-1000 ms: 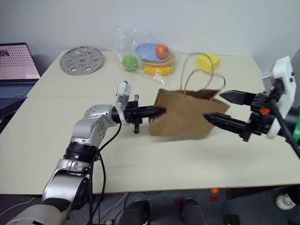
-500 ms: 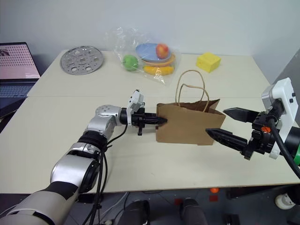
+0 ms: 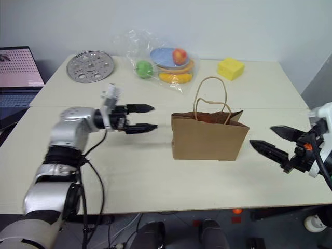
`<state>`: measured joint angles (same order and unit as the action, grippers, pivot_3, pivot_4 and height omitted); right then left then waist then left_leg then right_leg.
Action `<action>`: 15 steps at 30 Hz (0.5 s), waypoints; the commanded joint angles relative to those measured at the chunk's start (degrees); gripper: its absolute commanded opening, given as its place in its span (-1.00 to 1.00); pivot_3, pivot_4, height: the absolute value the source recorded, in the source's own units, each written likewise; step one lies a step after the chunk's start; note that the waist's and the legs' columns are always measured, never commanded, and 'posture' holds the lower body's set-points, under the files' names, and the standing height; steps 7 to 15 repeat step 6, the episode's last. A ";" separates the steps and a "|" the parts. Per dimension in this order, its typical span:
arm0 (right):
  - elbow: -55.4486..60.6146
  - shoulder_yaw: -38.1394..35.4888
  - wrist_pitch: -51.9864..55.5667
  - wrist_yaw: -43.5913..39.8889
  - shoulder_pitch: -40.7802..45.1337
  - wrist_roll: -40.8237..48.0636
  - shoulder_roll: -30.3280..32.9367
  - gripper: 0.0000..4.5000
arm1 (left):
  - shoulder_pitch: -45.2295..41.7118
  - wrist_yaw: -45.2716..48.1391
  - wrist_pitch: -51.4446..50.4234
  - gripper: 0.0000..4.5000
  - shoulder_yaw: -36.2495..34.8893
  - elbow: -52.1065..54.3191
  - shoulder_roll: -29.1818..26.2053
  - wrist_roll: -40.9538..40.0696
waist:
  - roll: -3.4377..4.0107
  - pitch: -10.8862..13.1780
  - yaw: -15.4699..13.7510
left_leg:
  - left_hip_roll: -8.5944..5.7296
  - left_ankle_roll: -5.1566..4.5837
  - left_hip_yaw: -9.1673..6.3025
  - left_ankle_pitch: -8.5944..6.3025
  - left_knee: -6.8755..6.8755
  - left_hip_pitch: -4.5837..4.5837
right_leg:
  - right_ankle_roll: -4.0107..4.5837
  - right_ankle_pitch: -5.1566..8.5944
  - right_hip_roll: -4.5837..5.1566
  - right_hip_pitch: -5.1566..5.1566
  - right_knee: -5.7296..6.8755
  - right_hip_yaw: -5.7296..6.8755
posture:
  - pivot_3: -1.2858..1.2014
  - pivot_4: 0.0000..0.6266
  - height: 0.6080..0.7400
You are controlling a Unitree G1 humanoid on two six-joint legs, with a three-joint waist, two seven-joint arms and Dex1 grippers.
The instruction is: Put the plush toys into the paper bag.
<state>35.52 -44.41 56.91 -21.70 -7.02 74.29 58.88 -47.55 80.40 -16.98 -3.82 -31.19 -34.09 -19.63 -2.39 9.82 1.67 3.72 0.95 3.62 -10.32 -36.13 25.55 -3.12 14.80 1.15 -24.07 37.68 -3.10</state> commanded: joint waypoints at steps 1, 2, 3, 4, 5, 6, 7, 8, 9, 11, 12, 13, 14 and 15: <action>-3.81 1.10 -9.89 -1.53 -2.05 -15.50 -2.49 1.00 | 4.68 -11.65 -5.01 0.99 -2.78 13.14 -0.75 0.29 | 0.01 0.00 -0.26 | 0.00 0.01 -0.09 0.01 -0.05 0.01 | 0.00 0.01 0.01 0.04 0.01 0.11 | 0.03 -0.52 1.00; -6.29 3.15 -12.76 -1.54 -1.84 -19.62 -3.71 1.00 | 6.64 -14.62 -5.30 0.99 -2.38 16.36 -0.67 1.61 | 0.00 0.00 -0.33 | -0.02 0.01 -0.13 0.01 -0.12 0.01 | 0.04 0.03 0.04 0.12 0.02 0.24 | 0.03 -0.52 1.00; -7.42 5.14 -14.67 -1.13 -1.34 -22.54 -4.95 1.00 | 8.06 -16.30 -5.19 0.99 -2.27 18.00 -0.94 2.33 | -0.01 -0.01 -0.36 | -0.02 0.01 -0.14 0.01 -0.17 0.00 | 0.07 0.05 0.05 0.22 0.00 0.31 | 0.03 -0.52 1.00; -9.47 7.03 -17.03 -1.40 -0.72 -25.77 -5.58 1.00 | 9.39 -17.57 -6.38 0.99 -2.24 20.13 -0.65 1.84 | 0.00 -0.01 -0.39 | -0.01 0.02 -0.15 0.01 -0.27 -0.02 | 0.11 0.07 0.05 0.33 -0.04 0.42 | 0.03 -0.52 1.00; -11.46 8.69 -18.82 -1.92 0.31 -28.12 -6.14 1.00 | 10.62 -18.77 -7.06 0.99 -2.22 22.03 -0.35 1.53 | 0.02 0.00 -0.36 | -0.03 0.02 -0.13 0.01 -0.34 -0.02 | 0.15 0.09 0.07 0.36 -0.03 0.44 | 0.03 -0.52 1.00; -13.39 10.27 -19.88 -2.50 1.86 -29.59 -6.61 1.00 | 11.87 -20.39 -6.59 0.99 -1.86 24.09 -0.32 2.30 | 0.02 0.00 -0.36 | -0.03 0.02 -0.11 0.01 -0.39 -0.03 | 0.18 0.08 0.09 0.37 -0.01 0.43 | 0.03 -0.52 1.00; -13.39 10.27 -19.88 -2.50 1.86 -29.59 -6.61 1.00 | 11.87 -20.39 -6.59 0.99 -1.86 24.09 -0.32 2.30 | 0.02 0.00 -0.36 | -0.03 0.02 -0.11 0.01 -0.39 -0.03 | 0.18 0.08 0.09 0.37 -0.01 0.43 | 0.03 -0.52 1.00; -13.39 10.27 -19.88 -2.50 1.86 -29.59 -6.61 1.00 | 11.87 -20.39 -6.59 0.99 -1.86 24.09 -0.32 2.30 | 0.02 0.00 -0.36 | -0.03 0.02 -0.11 0.01 -0.39 -0.03 | 0.18 0.08 0.09 0.37 -0.01 0.43 | 0.03 -0.52 1.00; -13.39 10.27 -19.88 -2.50 1.86 -29.59 -6.61 1.00 | 11.87 -20.39 -6.59 0.99 -1.86 24.09 -0.32 2.30 | 0.02 0.00 -0.36 | -0.03 0.02 -0.11 0.01 -0.39 -0.03 | 0.18 0.08 0.09 0.37 -0.01 0.43 | 0.03 -0.52 1.00; -13.39 10.27 -19.88 -2.50 1.86 -29.59 -6.61 1.00 | 11.87 -20.39 -6.59 0.99 -1.86 24.09 -0.32 2.30 | 0.02 0.00 -0.36 | -0.03 0.02 -0.11 0.01 -0.39 -0.03 | 0.18 0.08 0.09 0.37 -0.01 0.43 | 0.03 -0.52 1.00; -13.39 10.27 -19.88 -2.50 1.86 -29.59 -6.61 1.00 | 11.87 -20.39 -6.59 0.99 -1.86 24.09 -0.32 2.30 | 0.02 0.00 -0.36 | -0.03 0.02 -0.11 0.01 -0.39 -0.03 | 0.18 0.08 0.09 0.37 -0.01 0.43 | 0.03 -0.52 1.00; -13.39 10.27 -19.88 -2.50 1.86 -29.59 -6.61 1.00 | 11.87 -20.39 -6.59 0.99 -1.86 24.09 -0.32 2.30 | 0.02 0.00 -0.36 | -0.03 0.02 -0.11 0.01 -0.39 -0.03 | 0.18 0.08 0.09 0.37 -0.01 0.43 | 0.03 -0.52 1.00; -13.39 10.27 -19.88 -2.50 1.86 -29.59 -6.61 1.00 | 11.87 -20.39 -6.59 0.99 -1.86 24.09 -0.32 2.30 | 0.02 0.00 -0.36 | -0.03 0.02 -0.11 0.01 -0.39 -0.03 | 0.18 0.08 0.09 0.37 -0.01 0.43 | 0.03 -0.52 1.00; -13.39 10.27 -19.88 -2.50 1.86 -29.59 -6.61 1.00 | 11.87 -20.39 -6.59 0.99 -1.86 24.09 -0.32 2.30 | 0.02 0.00 -0.36 | -0.03 0.02 -0.11 0.01 -0.39 -0.03 | 0.18 0.08 0.09 0.37 -0.01 0.43 | 0.03 -0.52 1.00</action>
